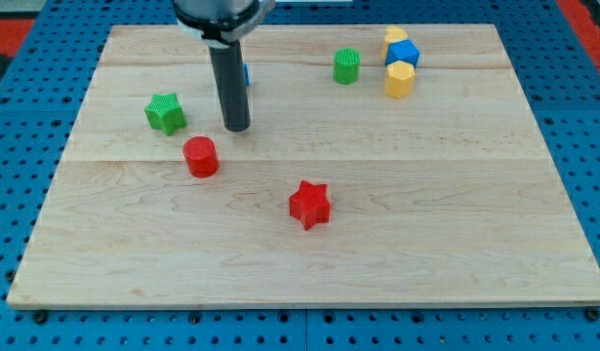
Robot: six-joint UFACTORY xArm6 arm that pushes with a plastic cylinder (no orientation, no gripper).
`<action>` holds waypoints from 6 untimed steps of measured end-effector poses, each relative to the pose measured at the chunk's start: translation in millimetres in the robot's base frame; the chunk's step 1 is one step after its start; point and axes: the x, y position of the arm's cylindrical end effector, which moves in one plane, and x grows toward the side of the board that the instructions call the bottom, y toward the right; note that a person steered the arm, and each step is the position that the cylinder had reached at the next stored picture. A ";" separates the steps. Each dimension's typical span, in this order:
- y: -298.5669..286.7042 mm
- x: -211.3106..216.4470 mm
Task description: Push the blue triangle to the top right of the green star
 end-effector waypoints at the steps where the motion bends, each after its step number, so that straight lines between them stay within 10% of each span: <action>1: -45.0 -9.5; 6: 20.4 -80.3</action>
